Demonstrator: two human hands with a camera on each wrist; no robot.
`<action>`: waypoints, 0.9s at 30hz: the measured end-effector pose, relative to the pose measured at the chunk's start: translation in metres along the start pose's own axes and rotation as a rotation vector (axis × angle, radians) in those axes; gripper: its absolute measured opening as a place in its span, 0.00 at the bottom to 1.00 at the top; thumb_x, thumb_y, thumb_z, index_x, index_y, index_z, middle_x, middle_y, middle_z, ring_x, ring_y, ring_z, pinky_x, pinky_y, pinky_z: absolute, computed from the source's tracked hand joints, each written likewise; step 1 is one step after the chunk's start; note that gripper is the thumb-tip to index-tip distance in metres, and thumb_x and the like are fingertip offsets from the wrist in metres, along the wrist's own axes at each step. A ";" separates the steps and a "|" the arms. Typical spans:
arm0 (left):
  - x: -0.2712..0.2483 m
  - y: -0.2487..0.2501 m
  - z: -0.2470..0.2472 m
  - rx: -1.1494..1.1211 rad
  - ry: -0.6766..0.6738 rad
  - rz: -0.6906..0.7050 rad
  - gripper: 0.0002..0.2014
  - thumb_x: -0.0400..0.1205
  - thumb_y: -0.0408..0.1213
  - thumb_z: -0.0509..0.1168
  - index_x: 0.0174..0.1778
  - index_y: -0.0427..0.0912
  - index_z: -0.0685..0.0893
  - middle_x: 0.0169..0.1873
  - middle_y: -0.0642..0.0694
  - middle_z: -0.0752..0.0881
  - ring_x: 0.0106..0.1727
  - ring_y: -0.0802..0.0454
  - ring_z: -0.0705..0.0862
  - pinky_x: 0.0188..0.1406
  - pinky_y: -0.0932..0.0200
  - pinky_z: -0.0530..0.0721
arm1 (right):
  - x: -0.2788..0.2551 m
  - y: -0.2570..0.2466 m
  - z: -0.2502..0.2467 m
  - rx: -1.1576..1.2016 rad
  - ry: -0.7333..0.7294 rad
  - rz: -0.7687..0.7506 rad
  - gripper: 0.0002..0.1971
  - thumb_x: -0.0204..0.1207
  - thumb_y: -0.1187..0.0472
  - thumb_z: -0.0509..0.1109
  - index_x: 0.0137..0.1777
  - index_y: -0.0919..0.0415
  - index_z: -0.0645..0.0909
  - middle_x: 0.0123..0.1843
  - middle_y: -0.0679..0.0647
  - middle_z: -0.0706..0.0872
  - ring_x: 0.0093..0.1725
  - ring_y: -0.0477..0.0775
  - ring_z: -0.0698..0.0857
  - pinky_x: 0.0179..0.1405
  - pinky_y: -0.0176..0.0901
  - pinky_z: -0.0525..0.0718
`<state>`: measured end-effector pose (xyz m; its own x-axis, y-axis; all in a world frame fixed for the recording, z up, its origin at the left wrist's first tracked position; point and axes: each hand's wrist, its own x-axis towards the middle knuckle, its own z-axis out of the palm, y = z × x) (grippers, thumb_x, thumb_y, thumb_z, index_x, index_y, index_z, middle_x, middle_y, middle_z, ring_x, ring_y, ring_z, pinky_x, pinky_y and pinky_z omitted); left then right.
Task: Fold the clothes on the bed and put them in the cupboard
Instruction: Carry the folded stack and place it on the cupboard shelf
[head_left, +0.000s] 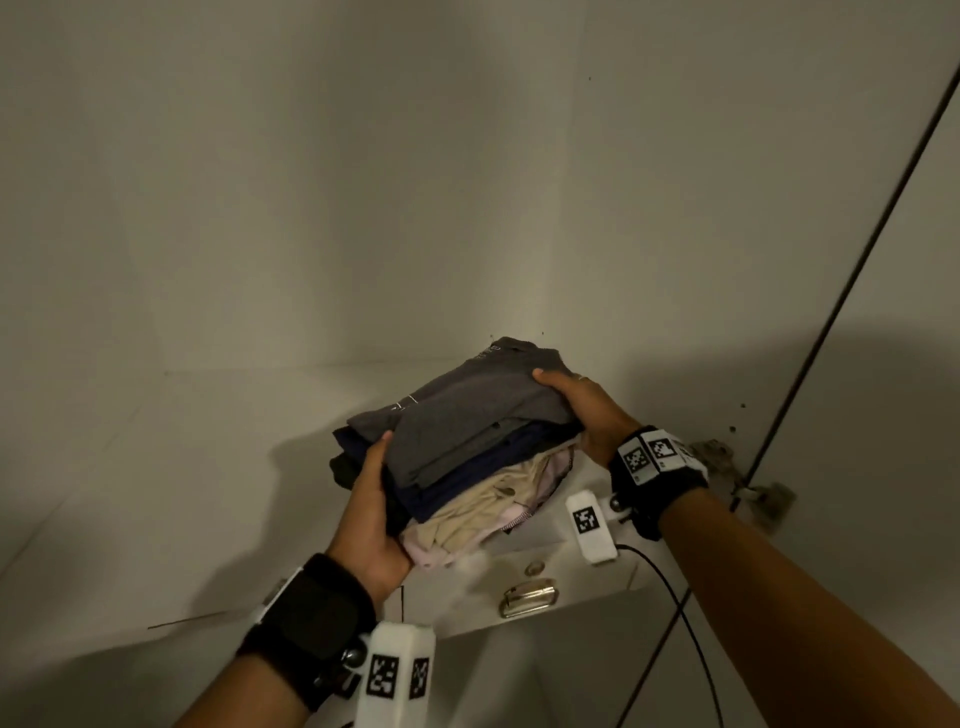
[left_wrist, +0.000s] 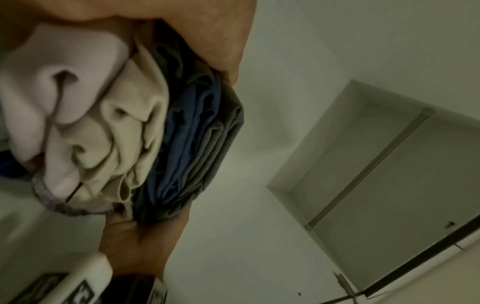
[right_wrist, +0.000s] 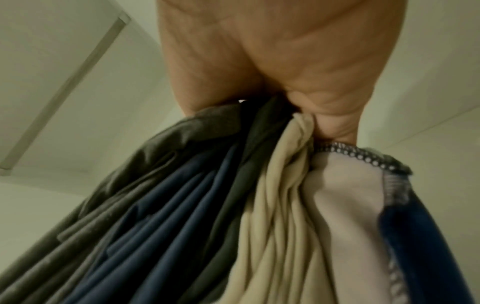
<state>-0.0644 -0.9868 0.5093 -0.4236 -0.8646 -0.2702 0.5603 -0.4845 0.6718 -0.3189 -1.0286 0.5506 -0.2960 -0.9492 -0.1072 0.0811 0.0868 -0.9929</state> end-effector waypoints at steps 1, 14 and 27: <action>0.004 -0.007 0.001 0.002 -0.002 -0.008 0.26 0.83 0.59 0.64 0.72 0.48 0.83 0.62 0.39 0.88 0.62 0.40 0.87 0.58 0.47 0.85 | 0.011 0.010 -0.004 0.007 0.006 0.014 0.35 0.65 0.45 0.85 0.69 0.64 0.83 0.59 0.61 0.91 0.58 0.61 0.91 0.60 0.51 0.88; -0.003 -0.051 -0.008 0.437 -0.001 -0.371 0.31 0.71 0.59 0.73 0.64 0.40 0.85 0.54 0.35 0.91 0.51 0.35 0.91 0.53 0.42 0.88 | 0.070 0.060 -0.042 -0.273 0.158 -0.071 0.33 0.66 0.48 0.84 0.68 0.61 0.81 0.62 0.58 0.89 0.57 0.57 0.90 0.61 0.53 0.88; 0.038 0.021 -0.018 1.463 -0.149 0.512 0.29 0.77 0.54 0.73 0.74 0.74 0.73 0.79 0.72 0.65 0.81 0.67 0.62 0.79 0.55 0.66 | -0.100 0.040 0.047 -1.140 -0.235 -0.558 0.38 0.73 0.33 0.69 0.82 0.39 0.64 0.86 0.42 0.55 0.87 0.50 0.48 0.85 0.61 0.57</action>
<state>-0.0564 -1.0323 0.5008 -0.5248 -0.8277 0.1986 -0.4568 0.4707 0.7548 -0.2414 -0.9446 0.5242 0.1566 -0.9605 0.2298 -0.8865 -0.2393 -0.3959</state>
